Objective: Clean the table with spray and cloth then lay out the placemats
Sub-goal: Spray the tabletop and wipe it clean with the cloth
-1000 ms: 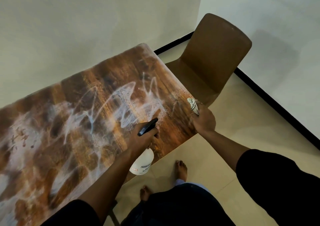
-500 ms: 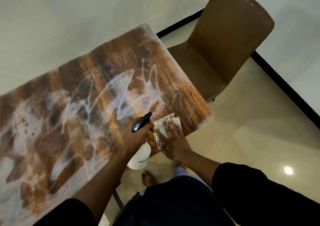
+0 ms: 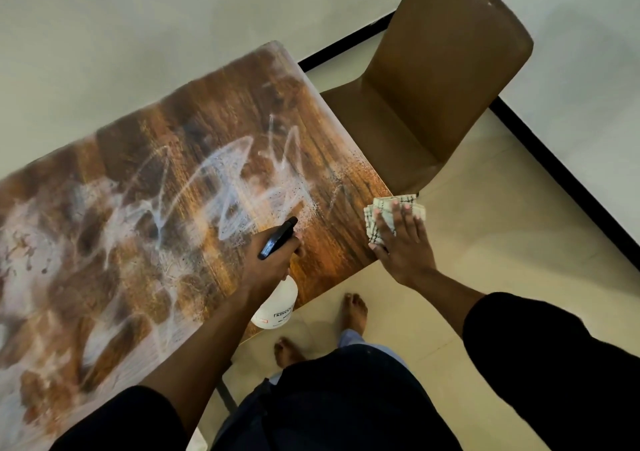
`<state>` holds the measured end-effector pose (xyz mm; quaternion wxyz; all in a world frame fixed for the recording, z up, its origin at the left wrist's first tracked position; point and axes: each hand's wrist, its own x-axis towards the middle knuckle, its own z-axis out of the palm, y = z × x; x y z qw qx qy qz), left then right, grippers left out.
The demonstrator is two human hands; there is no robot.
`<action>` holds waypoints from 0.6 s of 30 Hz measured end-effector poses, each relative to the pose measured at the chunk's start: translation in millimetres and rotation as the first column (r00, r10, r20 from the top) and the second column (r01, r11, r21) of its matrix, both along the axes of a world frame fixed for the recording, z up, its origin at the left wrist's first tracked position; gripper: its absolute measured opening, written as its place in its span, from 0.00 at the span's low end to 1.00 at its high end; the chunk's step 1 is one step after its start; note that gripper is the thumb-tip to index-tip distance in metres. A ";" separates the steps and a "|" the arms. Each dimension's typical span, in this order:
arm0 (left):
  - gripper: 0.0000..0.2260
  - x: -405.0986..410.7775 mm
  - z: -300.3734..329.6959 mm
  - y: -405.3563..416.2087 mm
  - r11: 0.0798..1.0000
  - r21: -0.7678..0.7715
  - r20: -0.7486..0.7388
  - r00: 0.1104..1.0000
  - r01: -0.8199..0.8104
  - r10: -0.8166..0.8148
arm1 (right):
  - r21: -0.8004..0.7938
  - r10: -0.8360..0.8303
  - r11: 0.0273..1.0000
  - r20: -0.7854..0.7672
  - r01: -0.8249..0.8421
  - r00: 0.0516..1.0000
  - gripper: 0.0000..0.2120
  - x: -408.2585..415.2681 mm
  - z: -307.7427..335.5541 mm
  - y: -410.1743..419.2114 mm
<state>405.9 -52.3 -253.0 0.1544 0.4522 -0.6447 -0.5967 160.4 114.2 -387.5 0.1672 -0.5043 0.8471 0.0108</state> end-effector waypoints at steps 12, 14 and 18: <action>0.08 1.5 -7.3 -0.6 1.000 0.006 0.030 0.999 -0.020 0.020 | -0.074 0.240 0.969 0.088 -0.234 0.967 0.34 89.8 -2.8 8.8; 0.06 1.0 -5.8 0.6 1.000 0.007 0.021 1.000 -0.018 0.018 | -0.089 0.321 0.946 0.106 -0.313 0.941 0.33 96.7 -4.1 11.5; 0.08 0.3 -5.5 4.2 1.000 0.013 0.029 0.999 -0.013 0.012 | -0.100 0.358 0.932 0.093 -0.349 0.929 0.33 76.9 -3.5 13.5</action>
